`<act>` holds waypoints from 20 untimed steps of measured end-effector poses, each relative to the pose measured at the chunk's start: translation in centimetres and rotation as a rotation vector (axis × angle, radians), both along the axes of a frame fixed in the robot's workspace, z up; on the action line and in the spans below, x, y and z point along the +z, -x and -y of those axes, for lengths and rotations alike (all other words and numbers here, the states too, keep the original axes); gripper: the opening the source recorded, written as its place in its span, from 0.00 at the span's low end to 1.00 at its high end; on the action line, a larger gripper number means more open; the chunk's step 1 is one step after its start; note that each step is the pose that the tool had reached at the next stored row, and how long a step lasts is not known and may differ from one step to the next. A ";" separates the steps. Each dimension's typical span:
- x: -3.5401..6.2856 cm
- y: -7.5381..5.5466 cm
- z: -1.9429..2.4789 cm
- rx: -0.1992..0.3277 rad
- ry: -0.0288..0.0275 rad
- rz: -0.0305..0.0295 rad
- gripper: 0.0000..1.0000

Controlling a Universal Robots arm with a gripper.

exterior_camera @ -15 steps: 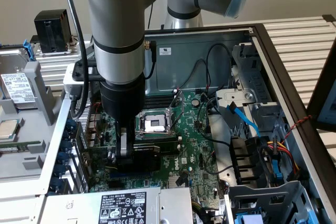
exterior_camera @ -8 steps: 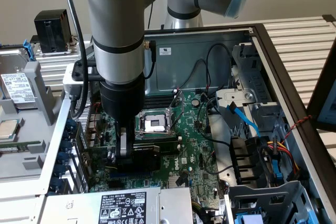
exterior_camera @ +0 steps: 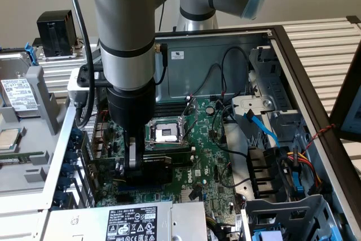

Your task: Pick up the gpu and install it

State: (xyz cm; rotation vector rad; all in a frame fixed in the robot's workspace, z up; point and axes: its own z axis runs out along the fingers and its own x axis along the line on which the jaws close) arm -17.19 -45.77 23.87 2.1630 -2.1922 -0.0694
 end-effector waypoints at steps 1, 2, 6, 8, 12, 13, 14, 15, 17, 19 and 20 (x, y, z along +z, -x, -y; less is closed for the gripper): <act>0.00 0.1 -0.03 -0.002 0.0004 0.0005 0.27; 0.00 0.1 -0.03 -0.002 0.0003 0.0003 0.27; 0.00 0.1 -0.06 -0.003 0.0001 0.0000 0.27; 0.01 0.2 -0.06 -0.003 -0.0001 -0.0009 0.27; 0.01 0.2 -0.09 -0.005 0.0002 0.0000 0.27; 0.00 0.3 -0.10 -0.006 0.0001 0.0000 0.27; 0.00 0.3 -0.11 -0.007 -0.0004 -0.0013 0.29; 0.00 0.3 -0.11 -0.007 -0.0001 -0.0006 0.29; -0.01 0.3 -0.11 -0.006 -0.0001 0.0000 0.35; 0.00 0.3 -0.10 -0.006 0.0000 0.0000 0.41; 0.00 0.3 -0.10 -0.006 0.0001 -0.0001 0.41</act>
